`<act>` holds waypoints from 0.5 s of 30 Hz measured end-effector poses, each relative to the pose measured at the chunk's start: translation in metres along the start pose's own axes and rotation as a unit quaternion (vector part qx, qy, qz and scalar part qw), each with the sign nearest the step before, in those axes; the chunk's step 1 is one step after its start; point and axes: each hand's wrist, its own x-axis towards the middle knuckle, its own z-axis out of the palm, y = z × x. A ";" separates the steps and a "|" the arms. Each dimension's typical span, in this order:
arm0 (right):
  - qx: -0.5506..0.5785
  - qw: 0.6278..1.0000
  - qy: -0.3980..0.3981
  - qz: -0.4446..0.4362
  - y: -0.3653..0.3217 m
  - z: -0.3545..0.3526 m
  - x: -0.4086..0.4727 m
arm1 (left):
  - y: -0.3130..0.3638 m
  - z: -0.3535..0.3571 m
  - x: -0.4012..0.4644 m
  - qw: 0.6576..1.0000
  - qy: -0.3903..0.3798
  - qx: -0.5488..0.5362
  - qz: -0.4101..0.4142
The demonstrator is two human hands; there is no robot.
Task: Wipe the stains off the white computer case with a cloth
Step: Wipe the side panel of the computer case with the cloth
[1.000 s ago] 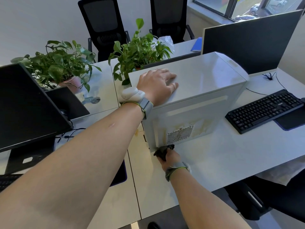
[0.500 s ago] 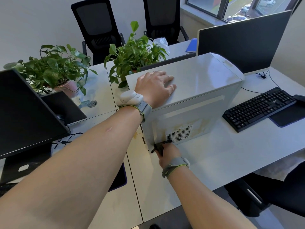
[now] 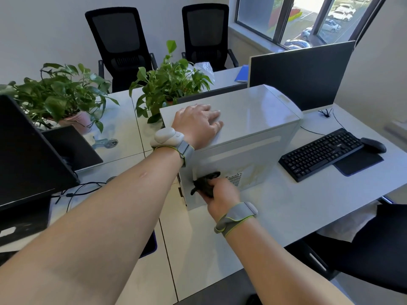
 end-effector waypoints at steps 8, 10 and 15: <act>0.043 0.981 -0.115 -0.148 -0.050 -0.021 -0.062 | 0.002 -0.003 0.000 1.000 -0.003 -0.007 -0.008; 0.054 0.984 -0.093 -0.145 -0.057 -0.030 -0.063 | 0.002 -0.004 0.000 1.000 -0.003 -0.009 -0.010; 0.012 0.996 -0.030 -0.083 -0.041 -0.054 -0.033 | 0.002 -0.003 -0.002 1.000 0.000 -0.011 -0.010</act>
